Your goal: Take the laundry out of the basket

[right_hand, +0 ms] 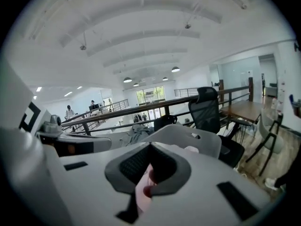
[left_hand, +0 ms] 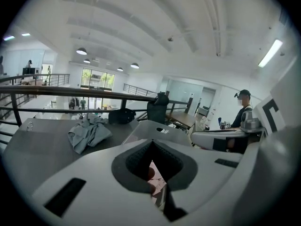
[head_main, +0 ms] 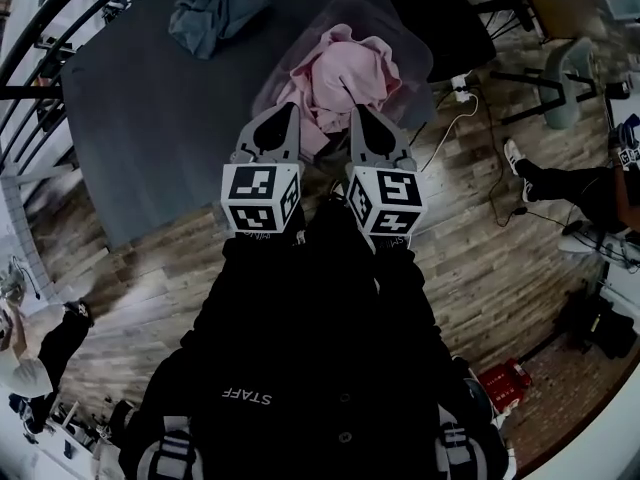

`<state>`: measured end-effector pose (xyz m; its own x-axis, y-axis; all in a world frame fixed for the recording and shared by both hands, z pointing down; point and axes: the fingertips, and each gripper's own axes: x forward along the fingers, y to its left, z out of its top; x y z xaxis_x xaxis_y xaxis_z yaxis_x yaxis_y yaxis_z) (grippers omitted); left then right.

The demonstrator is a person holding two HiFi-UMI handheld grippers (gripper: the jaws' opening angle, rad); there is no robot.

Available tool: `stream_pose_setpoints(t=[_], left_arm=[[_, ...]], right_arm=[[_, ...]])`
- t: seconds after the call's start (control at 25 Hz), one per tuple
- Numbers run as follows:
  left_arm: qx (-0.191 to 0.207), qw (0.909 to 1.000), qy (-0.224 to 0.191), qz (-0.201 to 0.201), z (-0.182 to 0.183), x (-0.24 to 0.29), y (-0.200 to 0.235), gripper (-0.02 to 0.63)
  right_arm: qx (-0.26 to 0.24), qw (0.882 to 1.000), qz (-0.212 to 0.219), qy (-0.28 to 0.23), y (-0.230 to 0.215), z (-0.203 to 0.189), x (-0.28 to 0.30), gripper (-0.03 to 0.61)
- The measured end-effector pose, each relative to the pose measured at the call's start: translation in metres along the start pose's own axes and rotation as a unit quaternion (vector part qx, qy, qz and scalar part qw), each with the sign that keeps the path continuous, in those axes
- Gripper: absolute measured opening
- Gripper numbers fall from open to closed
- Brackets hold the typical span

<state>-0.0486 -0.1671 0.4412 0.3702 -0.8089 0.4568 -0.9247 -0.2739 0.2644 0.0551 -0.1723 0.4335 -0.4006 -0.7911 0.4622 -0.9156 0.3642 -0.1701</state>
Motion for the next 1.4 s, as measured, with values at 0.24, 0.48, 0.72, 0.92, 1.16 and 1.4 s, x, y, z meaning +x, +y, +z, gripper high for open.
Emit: stream_pose_setpoints(t=[0.24, 0.48, 0.72, 0.92, 1.16, 1.4], left_arm=[[-0.028, 0.9981, 0.055, 0.000, -0.014, 0.031, 0.016, 0.000], [-0.032, 0.9956, 0.088, 0.008, -0.016, 0.059, 0.033, 0.000], [-0.036, 0.9943, 0.099, 0.010, -0.007, 0.075, 0.050, 0.001], [-0.037, 0.9929, 0.113, 0.000, -0.012, 0.089, 0.054, 0.000], [-0.040, 0.9912, 0.126, 0.001, -0.019, 0.102, 0.057, 0.001], [-0.036, 0.9894, 0.141, 0.004, -0.023, 0.112, 0.058, 0.000]], right_arm=[[0.040, 0.997, -0.007, 0.064, -0.005, -0.010, 0.042, 0.015], [0.053, 0.993, -0.012, 0.103, -0.010, -0.017, 0.085, 0.015], [0.060, 0.985, 0.002, 0.162, -0.016, -0.038, 0.122, 0.220], [0.069, 0.983, 0.002, 0.170, -0.020, -0.044, 0.138, 0.244], [0.076, 0.978, 0.007, 0.194, -0.027, -0.061, 0.152, 0.297], [0.061, 0.973, 0.006, 0.222, -0.035, -0.086, 0.170, 0.368]])
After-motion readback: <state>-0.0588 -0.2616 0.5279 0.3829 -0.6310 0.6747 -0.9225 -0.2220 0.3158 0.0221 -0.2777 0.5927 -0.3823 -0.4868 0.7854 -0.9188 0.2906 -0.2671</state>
